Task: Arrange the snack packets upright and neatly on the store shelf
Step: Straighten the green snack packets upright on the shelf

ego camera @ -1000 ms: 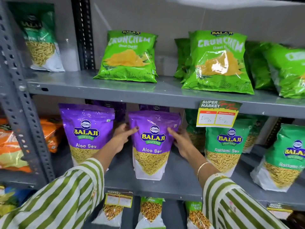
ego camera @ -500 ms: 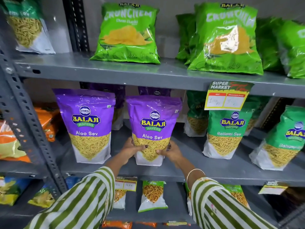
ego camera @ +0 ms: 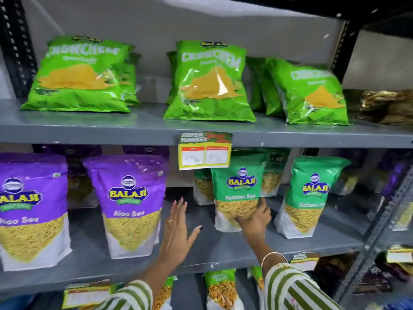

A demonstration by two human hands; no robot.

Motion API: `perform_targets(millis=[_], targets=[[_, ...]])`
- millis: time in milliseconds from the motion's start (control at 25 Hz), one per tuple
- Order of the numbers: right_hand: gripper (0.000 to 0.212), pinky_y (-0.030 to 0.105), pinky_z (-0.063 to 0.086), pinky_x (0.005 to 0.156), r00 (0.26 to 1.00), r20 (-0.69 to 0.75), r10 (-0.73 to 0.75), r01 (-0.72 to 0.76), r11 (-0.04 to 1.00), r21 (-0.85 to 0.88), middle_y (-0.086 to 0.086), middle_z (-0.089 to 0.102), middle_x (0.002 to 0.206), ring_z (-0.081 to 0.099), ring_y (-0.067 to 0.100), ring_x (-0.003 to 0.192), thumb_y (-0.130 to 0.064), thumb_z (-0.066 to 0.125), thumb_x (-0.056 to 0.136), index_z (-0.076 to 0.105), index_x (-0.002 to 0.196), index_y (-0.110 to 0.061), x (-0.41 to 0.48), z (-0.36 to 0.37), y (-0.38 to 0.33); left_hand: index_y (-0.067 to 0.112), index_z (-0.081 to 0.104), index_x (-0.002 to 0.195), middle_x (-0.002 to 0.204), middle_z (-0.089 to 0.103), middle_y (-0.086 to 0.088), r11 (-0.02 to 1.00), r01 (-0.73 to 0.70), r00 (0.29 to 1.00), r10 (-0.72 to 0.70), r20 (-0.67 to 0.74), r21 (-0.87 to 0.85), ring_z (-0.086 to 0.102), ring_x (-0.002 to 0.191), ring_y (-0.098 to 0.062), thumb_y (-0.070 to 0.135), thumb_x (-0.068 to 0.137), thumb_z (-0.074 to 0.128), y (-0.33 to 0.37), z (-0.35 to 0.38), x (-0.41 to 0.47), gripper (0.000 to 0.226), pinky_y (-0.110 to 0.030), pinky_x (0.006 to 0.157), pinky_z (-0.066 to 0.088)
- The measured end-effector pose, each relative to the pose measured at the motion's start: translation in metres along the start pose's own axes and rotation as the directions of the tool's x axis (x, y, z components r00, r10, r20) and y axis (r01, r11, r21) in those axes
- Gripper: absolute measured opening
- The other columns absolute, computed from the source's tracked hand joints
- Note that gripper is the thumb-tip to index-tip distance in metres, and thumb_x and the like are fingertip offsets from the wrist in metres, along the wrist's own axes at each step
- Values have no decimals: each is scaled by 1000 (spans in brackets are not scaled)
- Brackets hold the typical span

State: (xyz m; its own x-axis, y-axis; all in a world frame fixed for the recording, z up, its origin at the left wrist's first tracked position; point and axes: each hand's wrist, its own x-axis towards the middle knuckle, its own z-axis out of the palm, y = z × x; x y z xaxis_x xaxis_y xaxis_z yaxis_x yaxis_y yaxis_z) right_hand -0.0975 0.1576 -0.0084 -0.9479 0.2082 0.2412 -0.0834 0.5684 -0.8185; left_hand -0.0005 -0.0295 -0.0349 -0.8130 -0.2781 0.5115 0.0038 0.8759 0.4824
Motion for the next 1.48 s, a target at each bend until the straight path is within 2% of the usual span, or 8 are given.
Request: perform_targets(millis=[120, 240, 400, 640, 880, 1080, 1240, 1480], targets=[[116, 47, 29, 113, 949, 312, 44, -70, 995, 71, 25, 36, 144, 33, 35, 135, -29, 88, 52, 21, 140, 4, 63, -16, 52, 3, 20, 144, 154, 25, -11, 874, 300, 952, -253, 170, -383, 26, 142, -22, 30, 79, 66, 59, 36, 41, 84, -25, 113, 21], [134, 50, 39, 108, 854, 517, 52, -154, 975, 157, 18, 45, 141, 43, 31, 132, -57, 87, 27, 31, 136, -2, 126, 27, 124, 6, 32, 139, 135, 47, -2, 678, 539, 842, -424, 333, -499, 44, 130, -24, 18, 60, 82, 77, 59, 84, 95, -32, 107, 35], [79, 18, 56, 81, 695, 712, -98, -185, 933, 309, 25, 56, 129, 56, 24, 109, -11, 83, 58, 45, 124, 10, 114, 9, 84, 6, 53, 119, 122, 65, -13, 641, 622, 781, -463, 419, -449, 61, 111, -27, 21, 45, 83, 74, 83, 89, 80, -40, 98, 49], [54, 39, 50, 96, 716, 690, -108, -123, 953, 277, 12, 67, 112, 61, 25, 106, -14, 81, 64, 58, 112, -4, 84, 8, 69, 10, 58, 102, 114, 67, -15, 658, 617, 787, -519, 335, -431, 63, 104, -27, 7, 62, 81, 65, 66, 68, 46, -35, 87, 51], [47, 13, 54, 63, 640, 730, -240, -177, 878, 444, 10, 64, 107, 64, 24, 95, -13, 82, 61, 56, 100, -10, 42, -12, 39, 8, 55, 109, 119, 65, -13, 625, 632, 775, -515, 367, -457, 61, 106, -26, 10, 65, 79, 58, 40, 41, 50, -31, 85, 48], [35, 25, 52, 75, 802, 568, -182, -330, 657, 677, 10, 67, 105, 63, 17, 86, -13, 65, 81, 57, 113, -5, 80, -47, -40, 12, 58, 110, 114, 64, -11, 402, 474, 815, -536, 218, -784, 59, 89, -17, 16, 82, 65, 77, -8, 92, 29, -6, 56, 49], [9, 26, 52, 69, 871, 470, -146, -276, 646, 711, -7, 72, 63, 62, 16, 70, -5, 65, 80, 66, 80, -13, 96, -61, -69, 1, 56, 124, 132, 59, -14, 409, 407, 831, -538, 145, -817, 55, 120, -28, 4, 81, 62, 81, -34, 118, 43, -37, 104, 40], [44, 34, 47, 93, 827, 555, -93, -346, 694, 632, 12, 62, 117, 58, 24, 105, -15, 67, 79, 52, 118, -5, 80, -44, -18, 7, 50, 126, 129, 60, -11, 385, 579, 795, -464, 392, -719, 57, 109, -22, 17, 75, 72, 70, -12, 87, 56, -31, 87, 38]])
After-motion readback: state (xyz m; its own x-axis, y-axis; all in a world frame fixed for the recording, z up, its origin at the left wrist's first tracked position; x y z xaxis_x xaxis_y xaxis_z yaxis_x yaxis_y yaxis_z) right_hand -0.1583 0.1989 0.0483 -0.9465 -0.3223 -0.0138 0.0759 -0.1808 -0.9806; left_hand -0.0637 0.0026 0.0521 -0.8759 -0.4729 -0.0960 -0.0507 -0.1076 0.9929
